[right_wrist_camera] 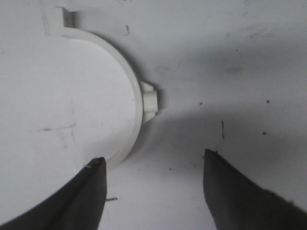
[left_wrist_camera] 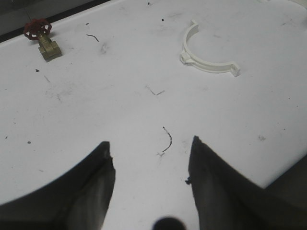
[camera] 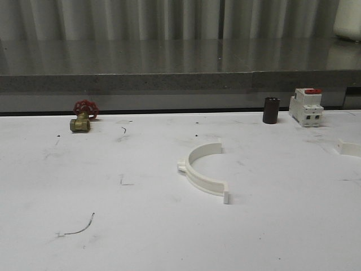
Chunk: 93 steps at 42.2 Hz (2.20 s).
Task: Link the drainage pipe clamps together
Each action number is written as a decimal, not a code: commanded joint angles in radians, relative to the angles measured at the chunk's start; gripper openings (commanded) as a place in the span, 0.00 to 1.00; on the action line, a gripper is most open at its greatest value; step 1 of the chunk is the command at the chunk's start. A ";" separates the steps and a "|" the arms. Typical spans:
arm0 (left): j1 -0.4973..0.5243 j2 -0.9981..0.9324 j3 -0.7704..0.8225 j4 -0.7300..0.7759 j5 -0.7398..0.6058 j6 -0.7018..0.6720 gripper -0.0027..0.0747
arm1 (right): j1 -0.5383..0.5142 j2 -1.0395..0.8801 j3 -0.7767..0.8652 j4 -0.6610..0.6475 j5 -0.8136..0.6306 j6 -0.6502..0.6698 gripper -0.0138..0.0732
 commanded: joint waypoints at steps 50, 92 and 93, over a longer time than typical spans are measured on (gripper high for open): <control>0.002 0.002 -0.028 -0.007 -0.067 -0.002 0.48 | 0.050 0.199 -0.126 -0.048 -0.026 -0.060 0.36; 0.002 0.002 -0.028 -0.007 -0.067 -0.002 0.48 | 0.520 0.230 -0.344 0.005 0.100 0.412 0.36; 0.002 0.002 -0.028 -0.007 -0.067 -0.002 0.48 | 0.520 0.237 -0.344 0.005 0.100 0.413 0.36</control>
